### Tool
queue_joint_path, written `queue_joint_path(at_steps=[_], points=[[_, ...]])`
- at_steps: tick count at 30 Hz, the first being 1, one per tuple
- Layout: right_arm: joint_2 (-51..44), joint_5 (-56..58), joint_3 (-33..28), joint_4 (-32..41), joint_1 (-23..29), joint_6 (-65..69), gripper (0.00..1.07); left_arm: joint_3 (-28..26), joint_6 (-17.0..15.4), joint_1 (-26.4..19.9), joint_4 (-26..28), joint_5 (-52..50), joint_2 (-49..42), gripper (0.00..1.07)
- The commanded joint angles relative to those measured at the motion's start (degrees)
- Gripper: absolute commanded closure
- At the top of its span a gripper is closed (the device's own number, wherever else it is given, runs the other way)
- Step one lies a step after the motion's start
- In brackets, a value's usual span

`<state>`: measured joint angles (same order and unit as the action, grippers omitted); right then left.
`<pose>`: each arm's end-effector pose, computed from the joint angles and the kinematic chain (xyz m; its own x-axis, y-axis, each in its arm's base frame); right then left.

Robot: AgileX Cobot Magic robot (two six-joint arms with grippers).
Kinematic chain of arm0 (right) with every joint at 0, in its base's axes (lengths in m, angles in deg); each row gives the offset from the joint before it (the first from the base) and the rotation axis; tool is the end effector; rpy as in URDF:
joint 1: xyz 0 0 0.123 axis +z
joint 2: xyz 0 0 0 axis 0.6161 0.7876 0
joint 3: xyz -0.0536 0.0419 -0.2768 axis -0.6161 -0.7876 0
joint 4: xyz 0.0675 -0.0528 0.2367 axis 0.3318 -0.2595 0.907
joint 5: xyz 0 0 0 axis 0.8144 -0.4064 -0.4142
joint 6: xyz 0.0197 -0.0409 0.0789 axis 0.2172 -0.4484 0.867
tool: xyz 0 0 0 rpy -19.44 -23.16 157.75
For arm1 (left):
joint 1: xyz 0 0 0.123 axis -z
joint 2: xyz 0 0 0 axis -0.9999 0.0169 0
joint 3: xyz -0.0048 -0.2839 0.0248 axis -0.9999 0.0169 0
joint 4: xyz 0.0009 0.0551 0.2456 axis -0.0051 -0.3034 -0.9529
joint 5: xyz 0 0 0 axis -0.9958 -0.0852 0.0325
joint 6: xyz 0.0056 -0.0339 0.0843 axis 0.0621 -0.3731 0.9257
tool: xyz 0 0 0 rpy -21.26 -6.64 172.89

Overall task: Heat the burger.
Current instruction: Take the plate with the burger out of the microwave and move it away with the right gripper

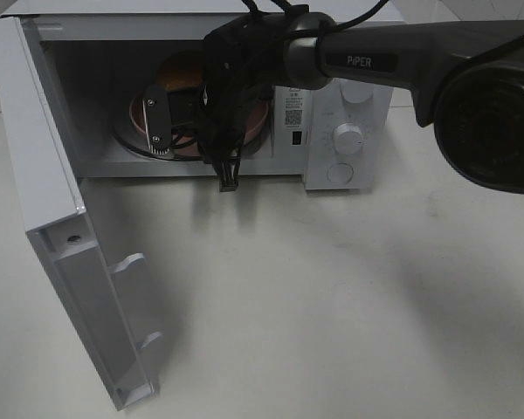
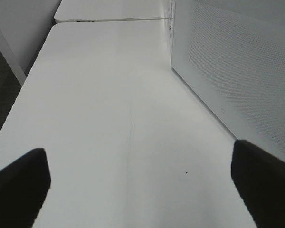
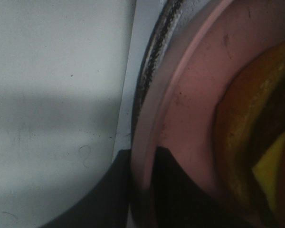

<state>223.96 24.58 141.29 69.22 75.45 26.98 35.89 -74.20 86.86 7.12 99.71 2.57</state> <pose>0.4343 0.3197 0.1464 0.2586 -0.9553 -0.1435 -0.8119 -0.1344 -0.5681 -0.0049 -0.0014 0.2784 -0.4405 0.0257 -0.8974 -0.0061 0.9995 0.0317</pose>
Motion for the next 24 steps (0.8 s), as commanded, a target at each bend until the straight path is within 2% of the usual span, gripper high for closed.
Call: queue_joint_path(at_steps=[1, 13, 18, 20, 24], points=[[0.34, -0.74, 0.06, 0.52, -0.52, 1.09, 1.07, 0.11, -0.40, -0.06, -0.11, -0.52, -1.20, 0.09], [-1.38, 0.57, -0.34, 0.57, 0.34, 0.46, 1.07, 0.11, -0.40, -0.06, -0.11, -0.52, -1.20, 0.09], [-3.67, -2.58, -3.50, 0.46, 0.34, -0.86, 1.07, 0.11, -0.40, -0.06, -0.11, -0.52, -1.20, 0.09], [-6.25, -5.39, -7.56, 0.46, 0.34, -3.15, 1.07, 0.11, -0.40, -0.06, -0.11, -0.52, -1.20, 0.09], [-8.19, -7.22, -10.60, 0.52, 0.34, -4.53, 1.07, 0.11, -0.40, -0.06, -0.11, -0.52, -1.20, 0.09]])
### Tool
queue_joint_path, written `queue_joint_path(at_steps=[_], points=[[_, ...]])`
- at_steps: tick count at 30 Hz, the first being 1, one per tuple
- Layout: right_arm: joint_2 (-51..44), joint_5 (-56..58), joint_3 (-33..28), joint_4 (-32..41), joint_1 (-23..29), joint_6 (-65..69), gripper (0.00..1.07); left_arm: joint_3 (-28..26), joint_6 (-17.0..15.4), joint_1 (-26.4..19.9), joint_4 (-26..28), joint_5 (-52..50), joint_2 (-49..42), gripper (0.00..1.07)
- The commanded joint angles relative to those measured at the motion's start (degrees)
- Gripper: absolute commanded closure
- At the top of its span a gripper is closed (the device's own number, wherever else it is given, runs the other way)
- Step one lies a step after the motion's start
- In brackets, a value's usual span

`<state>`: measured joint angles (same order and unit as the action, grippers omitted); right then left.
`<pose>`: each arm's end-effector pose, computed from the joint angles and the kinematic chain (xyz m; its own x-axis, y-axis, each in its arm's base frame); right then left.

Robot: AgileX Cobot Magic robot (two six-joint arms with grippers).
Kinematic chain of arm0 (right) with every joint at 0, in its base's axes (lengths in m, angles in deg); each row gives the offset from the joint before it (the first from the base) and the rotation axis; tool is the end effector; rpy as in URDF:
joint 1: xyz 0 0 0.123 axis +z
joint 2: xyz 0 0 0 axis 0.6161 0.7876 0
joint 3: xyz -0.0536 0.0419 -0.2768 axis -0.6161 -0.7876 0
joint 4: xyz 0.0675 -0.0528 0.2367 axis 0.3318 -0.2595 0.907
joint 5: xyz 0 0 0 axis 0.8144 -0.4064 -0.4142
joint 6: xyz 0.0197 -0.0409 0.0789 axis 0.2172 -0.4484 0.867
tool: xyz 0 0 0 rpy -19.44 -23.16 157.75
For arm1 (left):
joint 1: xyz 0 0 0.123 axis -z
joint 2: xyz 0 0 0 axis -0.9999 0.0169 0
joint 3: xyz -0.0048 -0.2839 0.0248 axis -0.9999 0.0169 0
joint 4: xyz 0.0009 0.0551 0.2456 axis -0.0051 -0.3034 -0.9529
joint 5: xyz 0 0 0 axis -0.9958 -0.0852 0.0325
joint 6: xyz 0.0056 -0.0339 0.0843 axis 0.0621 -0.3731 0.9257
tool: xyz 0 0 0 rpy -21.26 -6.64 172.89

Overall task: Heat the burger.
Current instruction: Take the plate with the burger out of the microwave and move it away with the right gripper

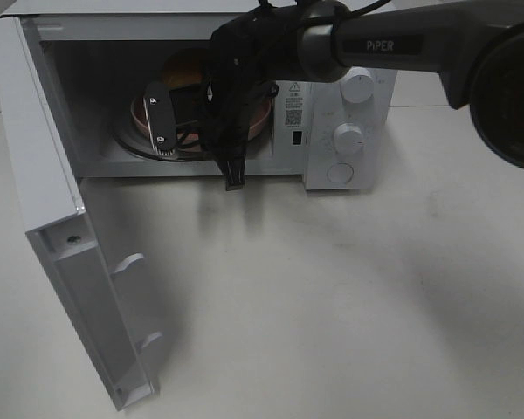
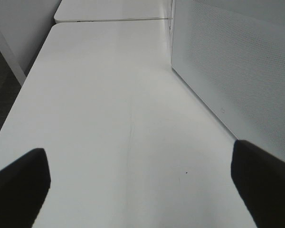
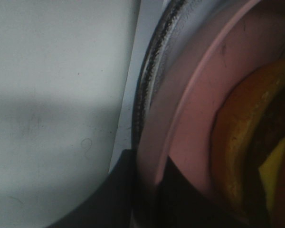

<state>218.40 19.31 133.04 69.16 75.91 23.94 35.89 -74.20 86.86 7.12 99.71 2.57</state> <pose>0.4188 0.3146 0.1599 0.3278 -0.9356 -0.1315 -0.7738 -0.1860 -0.6055 -0.0049 -0.0014 0.2784 -0.4405 0.0257 -0.8974 -0.0061 0.9995 0.0317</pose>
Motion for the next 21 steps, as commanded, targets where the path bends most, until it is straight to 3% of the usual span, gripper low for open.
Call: queue_joint_path(at_steps=[1, 14, 21], points=[[-3.27, -2.41, -3.09, 0.57, -0.11, -1.78, 1.07, 0.11, -0.40, -0.06, -0.11, -0.52, -1.20, 0.09], [-11.34, -11.12, -15.87, 1.15, -0.52, -7.33, 1.07, 0.11, -0.40, -0.06, -0.11, -0.52, -1.20, 0.09], [-14.95, -12.55, -20.57, 7.62, -0.52, -16.67, 1.07, 0.11, -0.40, -0.06, -0.11, -0.52, -1.20, 0.09]])
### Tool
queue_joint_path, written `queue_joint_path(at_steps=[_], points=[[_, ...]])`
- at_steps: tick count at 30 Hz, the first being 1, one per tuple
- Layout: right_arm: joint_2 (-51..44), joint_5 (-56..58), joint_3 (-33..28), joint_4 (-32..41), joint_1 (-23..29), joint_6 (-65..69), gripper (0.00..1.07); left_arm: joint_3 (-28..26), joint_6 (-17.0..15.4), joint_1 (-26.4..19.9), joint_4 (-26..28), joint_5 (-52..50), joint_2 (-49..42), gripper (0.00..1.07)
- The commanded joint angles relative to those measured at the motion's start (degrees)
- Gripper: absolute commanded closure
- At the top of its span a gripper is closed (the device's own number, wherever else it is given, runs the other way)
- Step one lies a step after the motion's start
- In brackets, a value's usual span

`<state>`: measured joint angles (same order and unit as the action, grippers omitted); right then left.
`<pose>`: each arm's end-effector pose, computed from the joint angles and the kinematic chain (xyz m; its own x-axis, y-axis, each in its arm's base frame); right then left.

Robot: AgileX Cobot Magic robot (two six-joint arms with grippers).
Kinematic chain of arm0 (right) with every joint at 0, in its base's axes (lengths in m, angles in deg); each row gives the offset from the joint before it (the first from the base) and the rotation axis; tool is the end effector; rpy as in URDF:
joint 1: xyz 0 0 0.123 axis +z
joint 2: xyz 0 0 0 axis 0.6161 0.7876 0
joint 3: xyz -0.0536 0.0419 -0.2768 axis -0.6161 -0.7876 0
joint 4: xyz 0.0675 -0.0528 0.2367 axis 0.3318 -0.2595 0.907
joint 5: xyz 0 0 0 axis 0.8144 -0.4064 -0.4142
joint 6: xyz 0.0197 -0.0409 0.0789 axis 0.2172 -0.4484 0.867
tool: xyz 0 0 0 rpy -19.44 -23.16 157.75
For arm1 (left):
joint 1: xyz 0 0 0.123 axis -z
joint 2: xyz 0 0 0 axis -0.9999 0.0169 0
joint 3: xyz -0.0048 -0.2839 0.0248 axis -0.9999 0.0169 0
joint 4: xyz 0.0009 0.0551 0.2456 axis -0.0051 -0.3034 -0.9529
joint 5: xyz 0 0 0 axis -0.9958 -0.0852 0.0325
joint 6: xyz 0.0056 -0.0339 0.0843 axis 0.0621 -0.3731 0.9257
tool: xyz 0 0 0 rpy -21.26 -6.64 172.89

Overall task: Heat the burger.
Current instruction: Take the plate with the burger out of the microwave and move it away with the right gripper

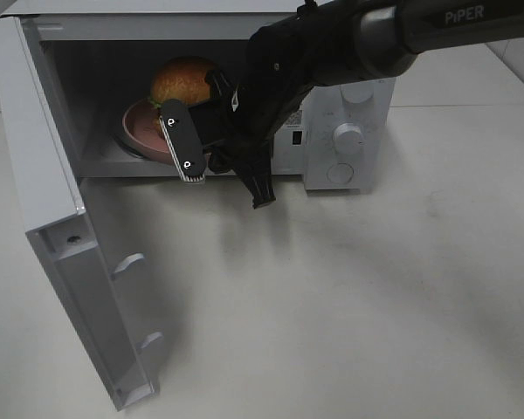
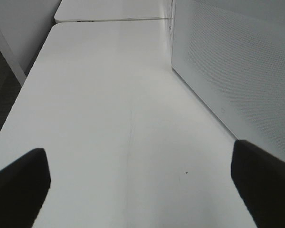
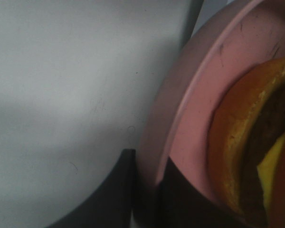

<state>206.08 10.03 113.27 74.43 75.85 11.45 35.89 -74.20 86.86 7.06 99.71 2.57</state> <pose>0.3754 0.2873 0.1742 0.4697 -0.8778 -0.0936 -0.7114 -0.3136 -0.6289 -0.0049 -0.0014 0.2784 -0.4405 0.0263 -0.8974 -0.0067 0.9994 0.0325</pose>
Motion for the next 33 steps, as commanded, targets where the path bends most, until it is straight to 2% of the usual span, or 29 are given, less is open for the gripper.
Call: queue_joint_path(at_steps=[1, 5, 12, 18, 33], points=[[-2.64, -3.27, -0.80, 2.35, -0.46, -4.18, 1.07, 0.11, -0.40, -0.06, -0.06, -0.52, -1.20, 0.09], [-5.21, -3.27, -3.27, 7.96, -0.86, -11.34, 1.07, 0.11, -0.40, -0.06, -0.06, -0.52, -1.20, 0.09], [-8.25, -3.21, -6.88, 9.40, -1.15, -13.46, 1.07, 0.11, -0.40, -0.06, -0.06, -0.52, -1.20, 0.09], [-12.26, -3.27, -12.03, 14.27, -1.15, -18.22, 1.07, 0.11, -0.40, -0.06, -0.06, -0.52, -1.20, 0.09], [-21.54, -6.25, -22.92, 15.18, -1.15, -18.51, 1.07, 0.11, -0.40, -0.06, -0.06, -0.52, -1.20, 0.09]])
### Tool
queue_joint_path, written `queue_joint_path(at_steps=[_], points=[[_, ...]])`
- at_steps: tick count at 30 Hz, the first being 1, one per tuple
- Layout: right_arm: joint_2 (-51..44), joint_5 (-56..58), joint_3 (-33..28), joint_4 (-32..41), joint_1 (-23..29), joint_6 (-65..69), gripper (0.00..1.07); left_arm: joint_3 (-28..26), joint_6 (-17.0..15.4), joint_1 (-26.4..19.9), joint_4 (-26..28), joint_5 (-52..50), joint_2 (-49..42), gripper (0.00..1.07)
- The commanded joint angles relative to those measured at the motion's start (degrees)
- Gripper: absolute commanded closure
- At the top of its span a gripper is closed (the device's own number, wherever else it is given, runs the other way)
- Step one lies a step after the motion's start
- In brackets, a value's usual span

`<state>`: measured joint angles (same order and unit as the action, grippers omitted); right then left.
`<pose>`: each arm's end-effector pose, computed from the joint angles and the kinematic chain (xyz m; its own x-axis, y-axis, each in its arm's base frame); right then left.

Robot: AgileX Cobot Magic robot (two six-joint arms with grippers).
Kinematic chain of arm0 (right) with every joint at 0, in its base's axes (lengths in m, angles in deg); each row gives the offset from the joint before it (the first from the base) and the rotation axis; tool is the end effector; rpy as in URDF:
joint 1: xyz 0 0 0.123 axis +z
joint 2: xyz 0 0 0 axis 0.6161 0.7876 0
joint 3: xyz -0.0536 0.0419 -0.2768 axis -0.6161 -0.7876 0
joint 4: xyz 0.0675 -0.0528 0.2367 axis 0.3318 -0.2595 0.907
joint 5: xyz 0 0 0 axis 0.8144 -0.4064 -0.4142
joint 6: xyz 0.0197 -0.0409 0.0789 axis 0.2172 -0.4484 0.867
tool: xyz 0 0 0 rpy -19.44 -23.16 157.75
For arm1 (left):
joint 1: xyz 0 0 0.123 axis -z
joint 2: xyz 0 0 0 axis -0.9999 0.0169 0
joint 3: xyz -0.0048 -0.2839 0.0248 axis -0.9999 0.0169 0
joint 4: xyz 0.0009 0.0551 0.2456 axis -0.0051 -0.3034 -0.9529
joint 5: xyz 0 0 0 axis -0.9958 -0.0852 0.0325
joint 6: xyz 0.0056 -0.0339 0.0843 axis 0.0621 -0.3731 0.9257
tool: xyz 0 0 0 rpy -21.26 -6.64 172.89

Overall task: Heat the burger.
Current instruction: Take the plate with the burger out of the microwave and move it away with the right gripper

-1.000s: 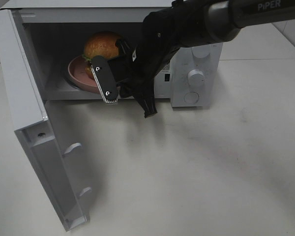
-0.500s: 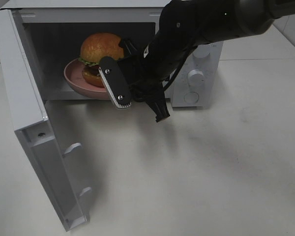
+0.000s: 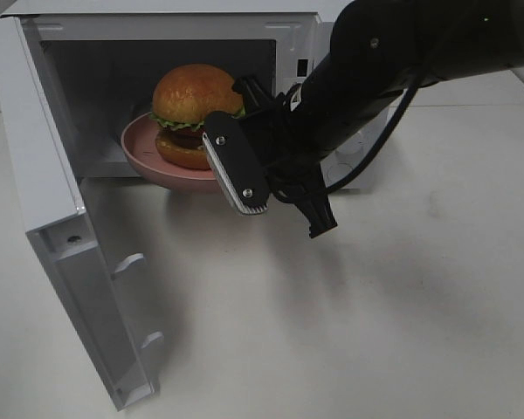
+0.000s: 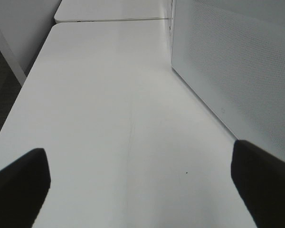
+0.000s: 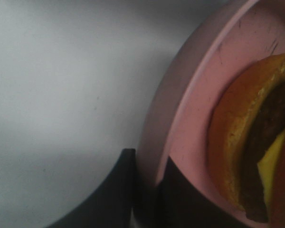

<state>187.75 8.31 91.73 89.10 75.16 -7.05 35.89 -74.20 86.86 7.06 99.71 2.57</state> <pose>0.3054 0.2380 0.2065 0.5631 -0.8188 -0.1117 -0.6898 -0.3913 -0.6092 -0.0049 -0.0014 0.2784 -0.4405 0.0263 -0.8974 -0.0067 0.9994 0.0325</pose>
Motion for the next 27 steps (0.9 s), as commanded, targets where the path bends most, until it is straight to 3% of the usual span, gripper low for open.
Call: queue_joint_path(at_steps=[1, 15, 27], points=[[-3.21, -4.53, -1.38, 0.52, -0.46, 0.00, 1.07, 0.11, -0.40, -0.06, -0.06, -0.52, -1.20, 0.09], [-15.07, -13.75, -16.44, 1.72, -0.23, 0.00, 1.07, 0.11, -0.40, -0.06, -0.06, -0.52, -1.20, 0.09], [-26.64, -14.38, -28.19, 1.66, -0.23, 0.06, 1.07, 0.11, -0.40, -0.06, -0.06, -0.52, -1.20, 0.09]])
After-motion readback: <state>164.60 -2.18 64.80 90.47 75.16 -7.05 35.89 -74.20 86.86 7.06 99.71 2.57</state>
